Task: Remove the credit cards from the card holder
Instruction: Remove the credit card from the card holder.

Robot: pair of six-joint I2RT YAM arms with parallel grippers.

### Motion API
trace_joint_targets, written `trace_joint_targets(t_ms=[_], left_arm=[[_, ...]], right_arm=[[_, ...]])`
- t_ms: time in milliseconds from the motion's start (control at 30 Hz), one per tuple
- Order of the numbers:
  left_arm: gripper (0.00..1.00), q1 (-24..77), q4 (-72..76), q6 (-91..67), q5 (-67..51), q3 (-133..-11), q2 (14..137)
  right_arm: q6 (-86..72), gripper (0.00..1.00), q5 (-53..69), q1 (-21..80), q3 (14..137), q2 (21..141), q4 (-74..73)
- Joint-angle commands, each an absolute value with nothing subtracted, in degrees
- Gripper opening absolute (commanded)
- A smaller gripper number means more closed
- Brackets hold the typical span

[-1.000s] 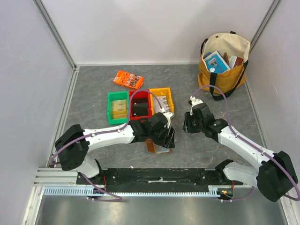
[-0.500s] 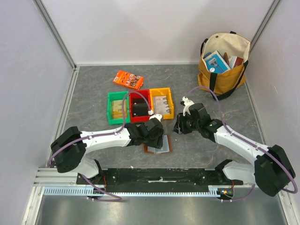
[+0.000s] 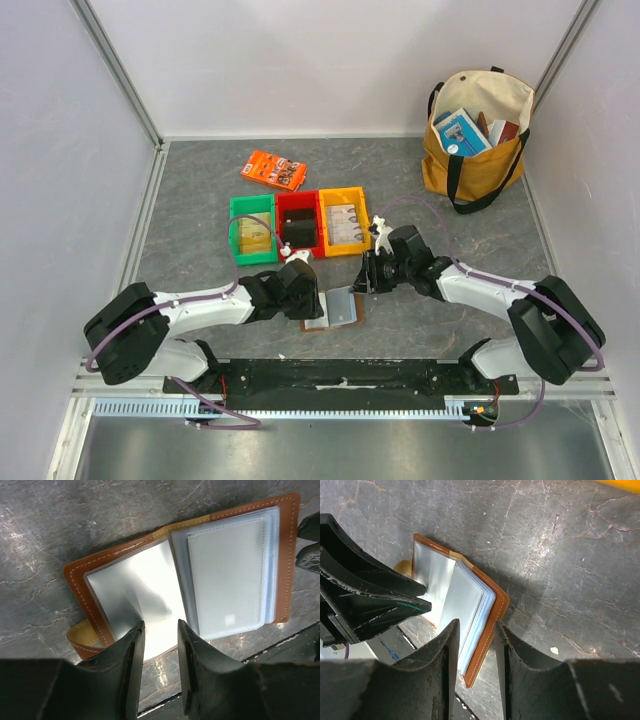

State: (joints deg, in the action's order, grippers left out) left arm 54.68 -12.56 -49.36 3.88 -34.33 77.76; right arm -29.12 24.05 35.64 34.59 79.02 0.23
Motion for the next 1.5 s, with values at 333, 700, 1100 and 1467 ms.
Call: trace_joint_targets(t_ms=[333,700,1100,1467], left_arm=[[0.35,51.7,-0.3,-56.9,-4.2,-26.7,77.8],[0.34,51.1,2.7,-57.1,-5.2,-25.6,77.5],[0.33,49.3,6.1,-58.8,-7.0,-22.8,76.3],[0.34,48.2,9.8,-60.2,-9.5,-21.1,76.4]], right_arm=[[-29.7,0.38,22.3,37.4,36.6,81.0,-1.9],[-31.4,0.51,20.0,39.9,39.5,73.7,-1.8],[-38.6,0.48,25.4,40.3,34.4,84.5,7.8],[-39.7,0.44,30.5,40.4,34.1,87.7,12.7]])
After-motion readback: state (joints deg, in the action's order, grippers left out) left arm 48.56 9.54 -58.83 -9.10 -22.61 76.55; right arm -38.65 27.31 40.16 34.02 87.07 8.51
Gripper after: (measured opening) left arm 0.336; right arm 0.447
